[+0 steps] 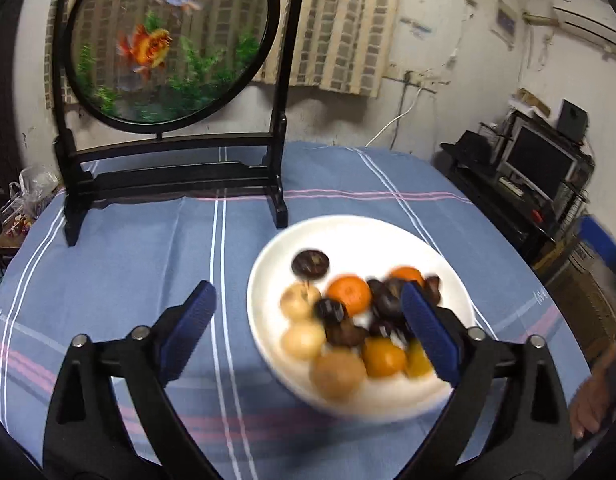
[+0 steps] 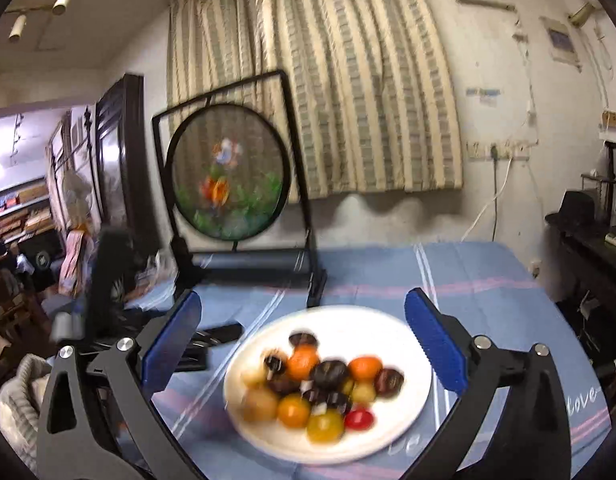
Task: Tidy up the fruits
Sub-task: 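Carry both dark fruits onto the plate and open both tools, then grasp the red tomato with the left tool and lift it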
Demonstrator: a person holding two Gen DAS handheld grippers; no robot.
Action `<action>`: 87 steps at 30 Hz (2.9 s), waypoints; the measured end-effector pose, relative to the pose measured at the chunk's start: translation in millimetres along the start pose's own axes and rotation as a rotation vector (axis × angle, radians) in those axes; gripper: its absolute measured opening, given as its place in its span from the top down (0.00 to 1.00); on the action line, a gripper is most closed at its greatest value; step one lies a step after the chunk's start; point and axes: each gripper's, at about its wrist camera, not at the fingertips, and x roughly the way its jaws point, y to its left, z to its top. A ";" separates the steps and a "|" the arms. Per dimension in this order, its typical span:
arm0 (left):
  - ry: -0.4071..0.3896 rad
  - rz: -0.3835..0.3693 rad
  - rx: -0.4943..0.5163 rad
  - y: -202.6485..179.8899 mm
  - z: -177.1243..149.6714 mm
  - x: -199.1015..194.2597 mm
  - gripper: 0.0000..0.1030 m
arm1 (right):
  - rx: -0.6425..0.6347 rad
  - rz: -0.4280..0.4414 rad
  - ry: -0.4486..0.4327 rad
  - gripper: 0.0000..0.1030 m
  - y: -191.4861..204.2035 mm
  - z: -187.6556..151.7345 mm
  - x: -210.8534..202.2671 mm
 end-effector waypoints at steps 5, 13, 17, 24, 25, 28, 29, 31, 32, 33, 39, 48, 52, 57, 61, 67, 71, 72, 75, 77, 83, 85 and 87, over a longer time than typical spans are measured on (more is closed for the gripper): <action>0.033 0.049 0.075 -9.0 -74.1 -44.5 0.02 | 0.103 -0.011 0.069 0.01 -9.7 -40.1 -18.6; 0.065 0.038 0.288 -55.2 -167.2 -91.0 0.02 | 0.327 -0.095 0.137 0.01 -46.3 -90.2 -62.0; 0.023 0.014 0.365 -76.0 -176.2 -105.4 0.02 | 0.419 -0.095 0.128 0.01 -60.8 -98.2 -73.6; 0.173 -0.051 0.351 -78.8 -182.5 -85.3 0.02 | 0.438 -0.087 0.170 0.01 -63.6 -101.8 -68.4; 0.213 -0.049 0.335 -76.0 -182.9 -78.7 0.02 | 0.435 -0.085 0.172 0.01 -62.9 -101.4 -68.3; 0.303 -0.050 0.260 -61.9 -183.0 -64.4 0.02 | 0.431 -0.082 0.172 0.01 -62.8 -100.9 -69.4; 0.297 -0.054 0.238 -57.3 -181.3 -65.9 0.02 | 0.432 -0.082 0.171 0.01 -62.9 -101.1 -69.7; 0.215 0.005 0.171 -38.6 -170.9 -76.5 0.02 | 0.432 -0.080 0.169 0.01 -63.4 -100.8 -70.1; 0.168 0.064 0.142 -28.7 -166.5 -81.5 0.02 | 0.432 -0.079 0.170 0.01 -63.4 -100.9 -70.1; 0.140 0.096 0.118 -19.7 -164.4 -83.8 0.02 | 0.432 -0.077 0.170 0.01 -63.4 -100.8 -69.8; 0.101 0.051 0.005 1.1 -165.1 -91.4 0.02 | 0.417 -0.060 0.168 0.01 -59.0 -100.1 -69.8; 0.116 0.147 0.070 -5.1 -157.7 -75.9 0.02 | 0.403 -0.058 0.194 0.01 -54.8 -103.2 -64.2; 0.129 0.182 0.127 -5.0 -141.8 -62.0 0.02 | 0.394 -0.062 0.221 0.01 -52.8 -105.9 -59.6; 0.169 0.171 0.144 2.1 -119.2 -30.1 0.02 | 0.387 -0.061 0.229 0.01 -51.1 -106.9 -57.5; 0.179 0.111 0.082 7.8 -113.5 -9.2 0.03 | 0.379 -0.067 0.249 0.01 -50.6 -109.0 -53.9; 0.218 0.051 0.082 9.2 -125.0 -0.5 0.26 | 0.367 -0.060 0.275 0.01 -46.8 -110.7 -48.5; 0.204 0.037 0.099 4.3 -126.2 -3.0 0.26 | 0.348 -0.055 0.285 0.01 -42.9 -111.0 -47.8; 0.199 0.031 0.102 3.0 -125.7 -3.4 0.26 | 0.346 -0.054 0.285 0.01 -42.4 -111.0 -47.4; 0.200 0.013 0.105 1.0 -125.9 -1.9 0.28 | 0.346 -0.053 0.285 0.01 -42.4 -110.7 -47.6; 0.210 -0.011 0.108 -0.9 -127.3 -0.9 0.45 | 0.344 -0.056 0.285 0.01 -42.1 -110.7 -47.6; 0.228 -0.063 0.099 -2.0 -128.5 4.1 0.56 | 0.345 -0.056 0.288 0.01 -41.9 -110.9 -46.9; 0.234 -0.063 0.100 -2.7 -128.8 5.4 0.60 | 0.342 -0.058 0.288 0.01 -41.4 -111.3 -46.6; 0.237 -0.057 0.096 -1.3 -129.0 5.6 0.70 | 0.335 -0.057 0.287 0.01 -40.8 -111.7 -46.5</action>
